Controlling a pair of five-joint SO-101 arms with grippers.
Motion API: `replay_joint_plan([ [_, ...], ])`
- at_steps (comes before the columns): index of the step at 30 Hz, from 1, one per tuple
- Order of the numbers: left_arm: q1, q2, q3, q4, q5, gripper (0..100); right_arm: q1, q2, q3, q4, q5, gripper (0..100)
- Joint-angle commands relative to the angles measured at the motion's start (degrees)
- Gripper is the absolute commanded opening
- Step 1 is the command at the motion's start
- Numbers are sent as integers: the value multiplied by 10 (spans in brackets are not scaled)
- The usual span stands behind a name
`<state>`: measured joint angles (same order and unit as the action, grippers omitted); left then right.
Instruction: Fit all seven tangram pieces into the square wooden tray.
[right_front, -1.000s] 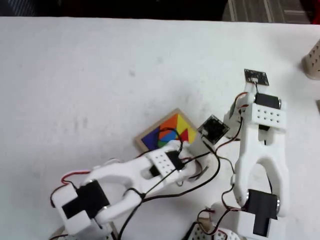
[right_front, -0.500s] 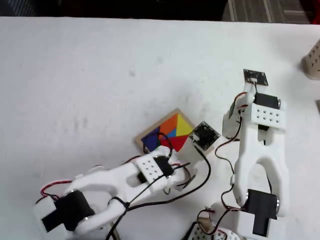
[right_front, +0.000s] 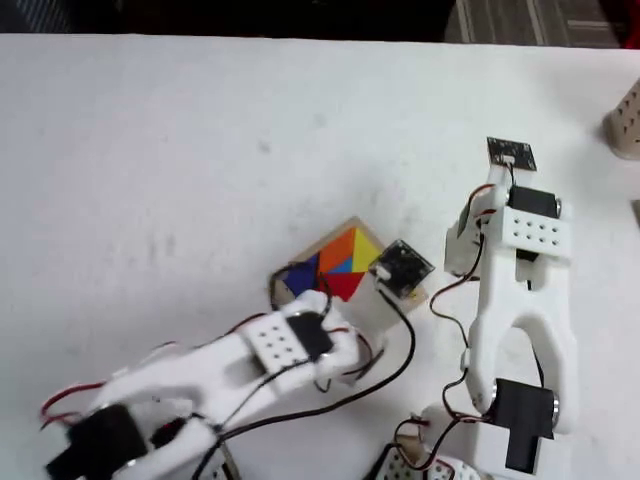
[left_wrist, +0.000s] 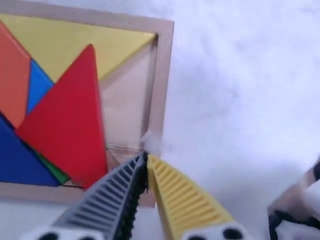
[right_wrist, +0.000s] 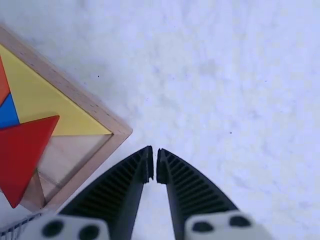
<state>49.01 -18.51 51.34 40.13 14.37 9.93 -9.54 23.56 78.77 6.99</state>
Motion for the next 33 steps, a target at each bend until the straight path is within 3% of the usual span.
replay_joint_plan([
  [1,-72,-114,11,2,4,22,3,-26,-6,-6,-4,21],
  [7,-204,-45,-12,-65,4,22,3,-26,-5,-6,-4,21],
  [11,-239,55,-62,-70,4,22,3,-26,-4,-5,-4,21],
  [16,-235,131,-78,-69,4,22,3,-26,-4,-4,-3,21],
  [25,-145,135,-60,-59,4,22,3,-27,-4,-5,-2,21],
  [33,-138,135,-61,-57,4,22,3,-27,-4,-5,-2,21],
])
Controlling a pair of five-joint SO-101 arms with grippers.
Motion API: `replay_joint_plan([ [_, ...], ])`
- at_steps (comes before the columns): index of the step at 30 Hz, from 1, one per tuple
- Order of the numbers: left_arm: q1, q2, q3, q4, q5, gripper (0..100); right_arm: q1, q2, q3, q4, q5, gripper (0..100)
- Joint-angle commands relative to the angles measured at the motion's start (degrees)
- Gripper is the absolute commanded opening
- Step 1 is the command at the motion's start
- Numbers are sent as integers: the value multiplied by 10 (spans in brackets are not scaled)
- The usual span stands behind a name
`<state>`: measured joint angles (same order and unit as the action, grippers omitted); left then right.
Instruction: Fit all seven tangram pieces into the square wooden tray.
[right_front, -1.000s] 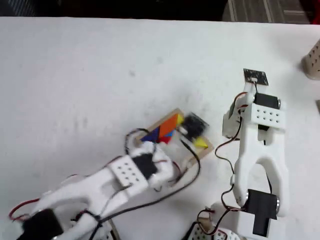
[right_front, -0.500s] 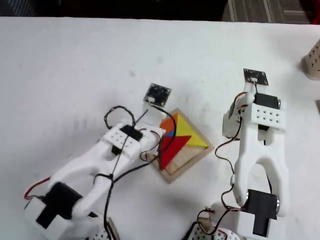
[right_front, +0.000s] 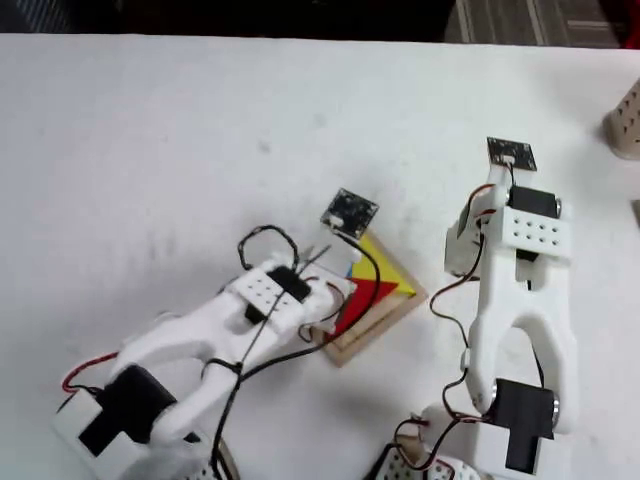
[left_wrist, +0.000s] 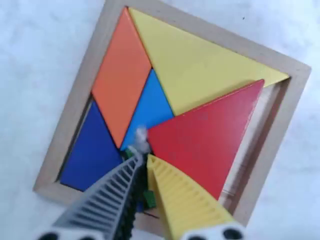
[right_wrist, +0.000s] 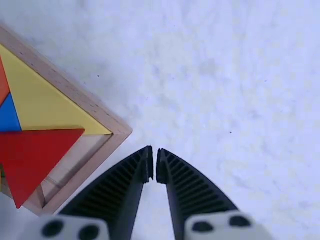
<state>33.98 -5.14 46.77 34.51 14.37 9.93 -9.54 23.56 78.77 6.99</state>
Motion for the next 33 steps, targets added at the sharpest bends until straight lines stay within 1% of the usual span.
replay_joint_plan([
  [1,12,1,-15,0,5,22,3,-27,-4,-5,-2,21],
  [6,22,0,-13,1,7,21,3,-27,-4,-5,-2,21],
  [10,48,0,-18,26,8,21,3,-27,-4,-5,-2,21],
  [12,47,-3,-18,28,9,21,3,-27,-4,-5,-2,21],
  [19,52,-59,6,38,6,21,3,-27,-4,-5,-1,21],
  [27,105,-84,25,36,5,21,3,-27,-5,-5,-1,21],
  [33,122,-84,25,36,5,22,3,-27,-5,-5,-1,21],
])
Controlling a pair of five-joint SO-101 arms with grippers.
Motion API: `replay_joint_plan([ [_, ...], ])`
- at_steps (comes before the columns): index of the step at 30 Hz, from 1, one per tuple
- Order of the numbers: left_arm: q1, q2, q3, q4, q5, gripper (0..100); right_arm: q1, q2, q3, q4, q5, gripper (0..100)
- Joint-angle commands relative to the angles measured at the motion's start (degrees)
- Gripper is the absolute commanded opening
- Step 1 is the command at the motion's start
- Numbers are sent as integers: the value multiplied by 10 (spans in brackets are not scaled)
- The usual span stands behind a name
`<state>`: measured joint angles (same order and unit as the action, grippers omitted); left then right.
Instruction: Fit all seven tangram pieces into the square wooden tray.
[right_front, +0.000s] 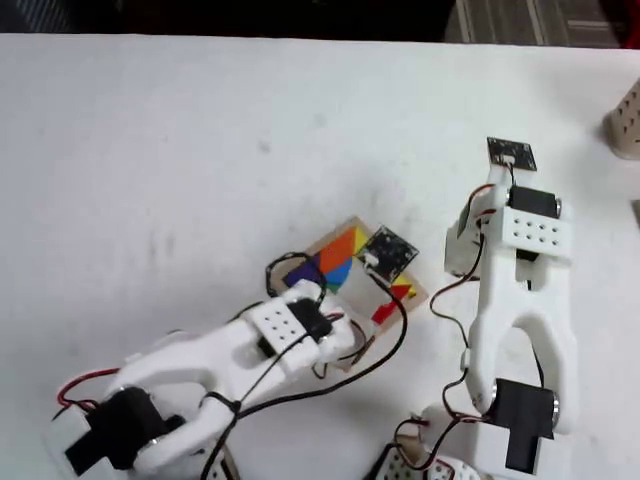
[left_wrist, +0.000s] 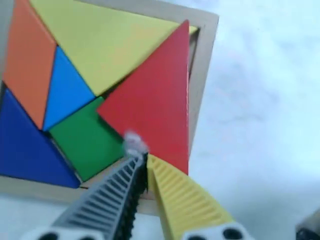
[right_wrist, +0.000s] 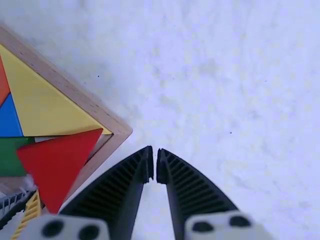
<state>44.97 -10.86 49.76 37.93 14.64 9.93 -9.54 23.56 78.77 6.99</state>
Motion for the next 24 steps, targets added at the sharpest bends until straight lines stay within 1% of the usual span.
replay_joint_plan([
  [1,10,-27,-4,2,3,22,3,-27,-5,-5,-1,21],
  [6,6,-33,-5,5,3,22,3,-27,-5,-5,-1,21],
  [9,-26,-47,-9,5,3,22,3,-27,-5,-5,-1,21],
  [12,-64,-95,-5,5,5,22,3,-27,-5,-5,-1,21],
  [15,-74,-155,13,-2,4,22,3,-27,-5,-5,-1,21],
  [17,-55,-182,41,-38,3,22,3,-27,-5,-5,-1,21],
  [20,0,-189,84,-105,3,22,3,-27,-5,-5,-1,21],
  [24,65,-138,77,-128,3,21,3,-27,-5,-5,-1,21],
])
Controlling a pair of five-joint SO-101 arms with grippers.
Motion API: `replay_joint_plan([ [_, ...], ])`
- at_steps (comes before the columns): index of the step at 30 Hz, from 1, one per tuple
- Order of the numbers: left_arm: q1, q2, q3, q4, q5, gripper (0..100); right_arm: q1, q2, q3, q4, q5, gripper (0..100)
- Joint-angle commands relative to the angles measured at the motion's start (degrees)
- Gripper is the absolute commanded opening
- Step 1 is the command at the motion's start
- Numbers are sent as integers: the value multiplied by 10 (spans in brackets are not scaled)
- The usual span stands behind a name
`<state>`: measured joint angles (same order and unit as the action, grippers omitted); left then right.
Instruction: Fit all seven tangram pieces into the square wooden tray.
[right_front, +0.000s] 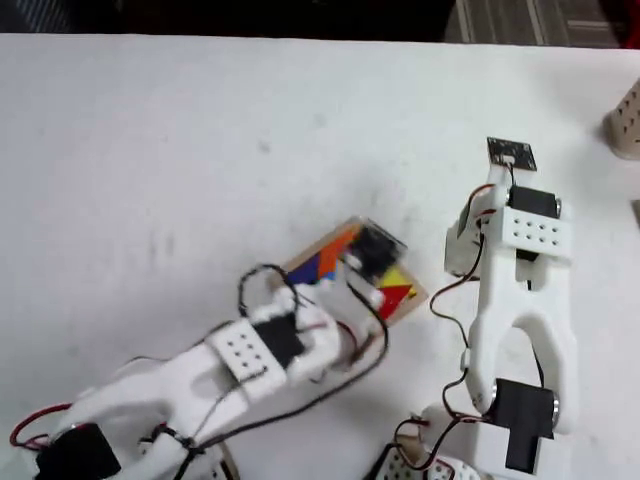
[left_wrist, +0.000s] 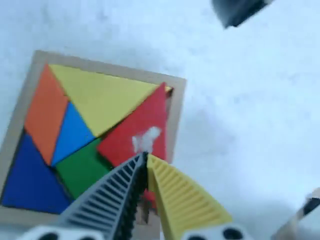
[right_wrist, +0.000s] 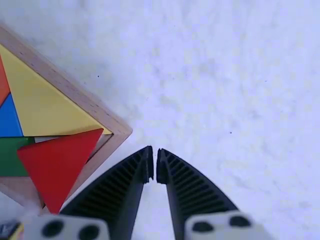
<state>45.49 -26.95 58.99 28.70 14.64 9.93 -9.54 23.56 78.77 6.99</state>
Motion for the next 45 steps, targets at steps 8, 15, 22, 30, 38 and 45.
replay_joint_plan([
  [8,88,161,-69,-33,2,21,3,-27,-4,-5,-1,21],
  [15,50,163,-69,-17,2,21,3,-27,-4,-5,-1,21],
  [22,35,162,-68,5,2,21,3,-27,-4,-5,-1,21],
  [30,36,113,-60,23,2,21,3,-27,-4,-5,-1,21],
  [38,25,-84,1,28,2,22,3,-27,-4,-5,-1,21],
  [45,-26,18,-26,-75,2,22,3,-27,-4,-5,-1,21],
])
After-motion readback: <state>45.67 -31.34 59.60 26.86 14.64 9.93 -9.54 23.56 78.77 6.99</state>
